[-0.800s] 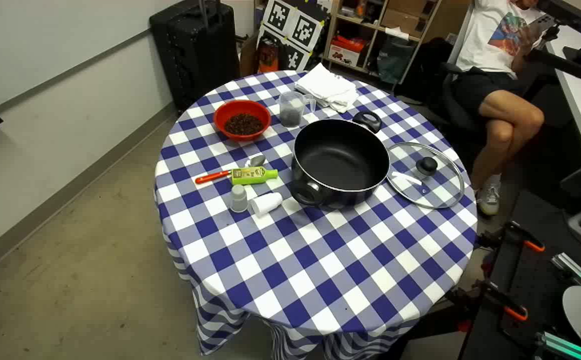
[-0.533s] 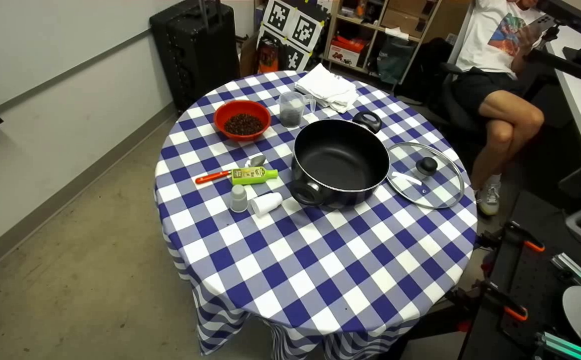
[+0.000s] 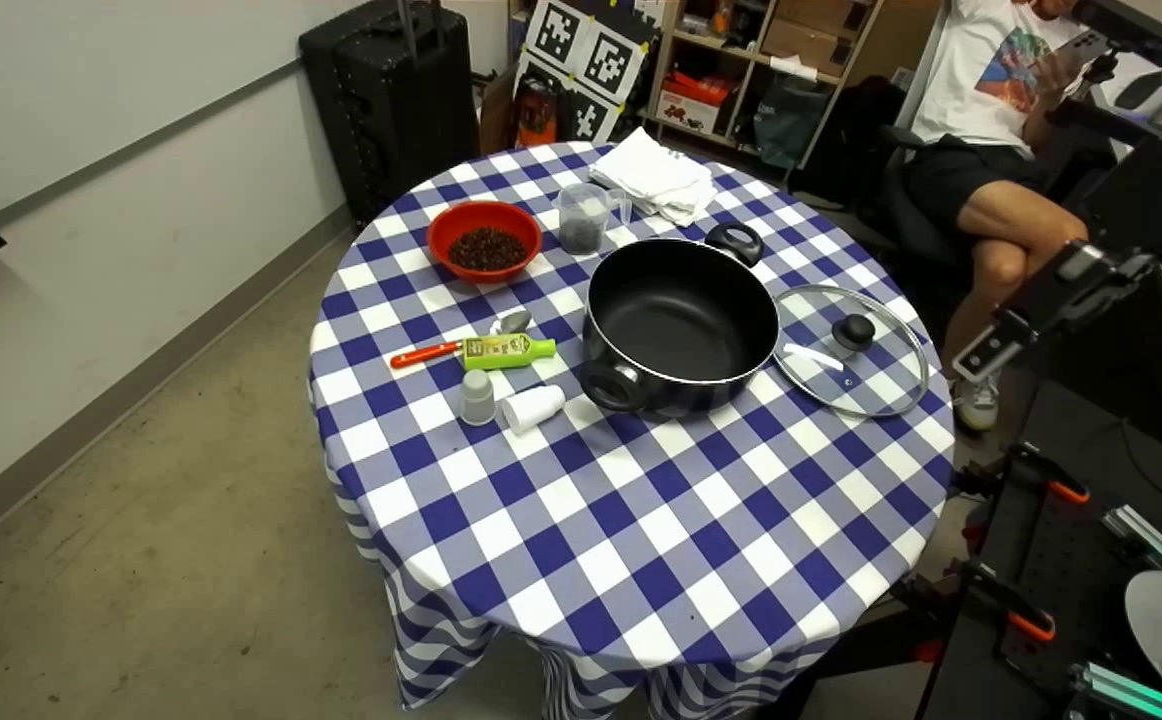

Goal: Put the glass lid on top of the black pot

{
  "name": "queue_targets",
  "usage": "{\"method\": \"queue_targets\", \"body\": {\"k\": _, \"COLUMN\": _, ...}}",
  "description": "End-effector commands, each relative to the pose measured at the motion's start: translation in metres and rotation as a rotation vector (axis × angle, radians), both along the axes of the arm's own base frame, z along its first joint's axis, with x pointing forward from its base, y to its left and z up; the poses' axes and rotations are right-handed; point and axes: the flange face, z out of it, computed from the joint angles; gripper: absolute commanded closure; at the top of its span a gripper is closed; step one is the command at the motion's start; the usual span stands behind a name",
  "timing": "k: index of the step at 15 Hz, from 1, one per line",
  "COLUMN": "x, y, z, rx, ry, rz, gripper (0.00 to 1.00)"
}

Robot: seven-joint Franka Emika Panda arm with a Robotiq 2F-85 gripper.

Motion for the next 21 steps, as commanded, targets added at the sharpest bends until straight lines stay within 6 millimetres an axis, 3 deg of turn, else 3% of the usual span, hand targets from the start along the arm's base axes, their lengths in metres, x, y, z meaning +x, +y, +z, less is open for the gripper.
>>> {"method": "queue_targets", "body": {"k": 1, "x": 0.021, "y": -0.065, "z": -0.044, "rx": -0.017, "ry": 0.006, "rz": -0.143, "gripper": 0.00}}
{"method": "queue_targets", "body": {"k": 5, "x": 0.038, "y": -0.135, "z": -0.081, "rx": -0.120, "ry": 0.012, "rz": -0.289, "gripper": 0.00}}
{"method": "queue_targets", "body": {"k": 8, "x": 0.049, "y": -0.170, "z": -0.106, "rx": -0.194, "ry": 0.013, "rz": -0.320, "gripper": 0.00}}
{"method": "queue_targets", "body": {"k": 12, "x": 0.070, "y": -0.191, "z": -0.134, "rx": -0.251, "ry": 0.026, "rz": -0.317, "gripper": 0.00}}
{"method": "queue_targets", "body": {"k": 17, "x": 0.098, "y": -0.203, "z": -0.158, "rx": -0.254, "ry": 0.033, "rz": -0.323, "gripper": 0.00}}
{"method": "queue_targets", "body": {"k": 21, "x": 0.109, "y": -0.209, "z": -0.182, "rx": -0.253, "ry": 0.076, "rz": -0.315, "gripper": 0.00}}
